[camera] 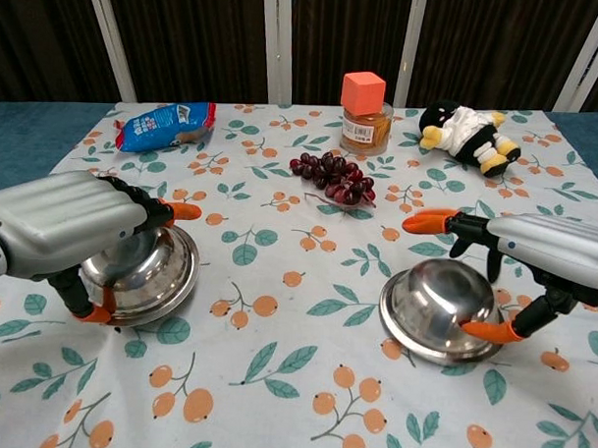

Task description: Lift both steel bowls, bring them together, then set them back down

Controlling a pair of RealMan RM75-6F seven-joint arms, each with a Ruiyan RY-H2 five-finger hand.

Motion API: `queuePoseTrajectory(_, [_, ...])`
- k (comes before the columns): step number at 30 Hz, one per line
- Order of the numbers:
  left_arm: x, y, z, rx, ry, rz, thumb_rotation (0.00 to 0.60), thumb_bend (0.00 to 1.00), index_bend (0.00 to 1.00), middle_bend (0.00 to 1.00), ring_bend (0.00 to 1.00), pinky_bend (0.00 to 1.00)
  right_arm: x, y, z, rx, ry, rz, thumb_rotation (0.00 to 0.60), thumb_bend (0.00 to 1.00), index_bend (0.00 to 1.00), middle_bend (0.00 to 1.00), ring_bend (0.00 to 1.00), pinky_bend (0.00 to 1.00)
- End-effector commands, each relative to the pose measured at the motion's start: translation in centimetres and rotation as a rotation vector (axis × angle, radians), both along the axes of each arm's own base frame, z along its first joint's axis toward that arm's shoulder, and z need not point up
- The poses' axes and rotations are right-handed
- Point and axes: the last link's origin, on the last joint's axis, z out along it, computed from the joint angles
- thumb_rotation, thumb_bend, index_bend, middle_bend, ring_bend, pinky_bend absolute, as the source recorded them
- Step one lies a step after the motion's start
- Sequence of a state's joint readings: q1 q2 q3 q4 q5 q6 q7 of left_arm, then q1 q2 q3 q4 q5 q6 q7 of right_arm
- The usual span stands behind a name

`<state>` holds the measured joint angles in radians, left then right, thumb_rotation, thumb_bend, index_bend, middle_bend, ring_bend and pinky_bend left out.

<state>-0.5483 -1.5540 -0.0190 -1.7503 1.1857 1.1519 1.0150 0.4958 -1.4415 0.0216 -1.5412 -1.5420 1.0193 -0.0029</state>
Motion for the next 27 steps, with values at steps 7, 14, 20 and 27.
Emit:
queuePoseTrajectory(7, [0.4,-0.1,-0.6,0.002,0.012,0.037,0.599,0.03,0.00,0.06,0.03,0.15,0.3,-0.2,0.6,0.109,-0.083,-0.110,0.442,0.37,0.00,0.00,0.00,0.39])
queuePoseTrajectory(14, [1.2,-1.1,1.9,0.013,-0.107,0.001,0.578,0.02,0.00,0.00,0.00,0.13,1.3,0.9,3.9,-0.070,-0.097,0.029,0.447,0.36,0.00,0.00,0.00,0.32])
queuePoseTrajectory(20, [-4.3,-6.9,7.4,0.098,-0.171,-0.042,0.578,0.02,0.00,0.00,0.00,0.10,-2.2,7.2,9.8,-0.310,0.071,0.094,0.520,0.36,0.00,0.00,0.00,0.22])
queuePoseTrajectory(27, [-10.9,-11.9,10.2,0.298,-0.235,-0.012,0.584,0.02,0.00,0.00,0.00,0.08,-7.7,12.5,14.3,-0.457,0.274,-0.120,0.526,0.36,0.00,0.00,0.00,0.09])
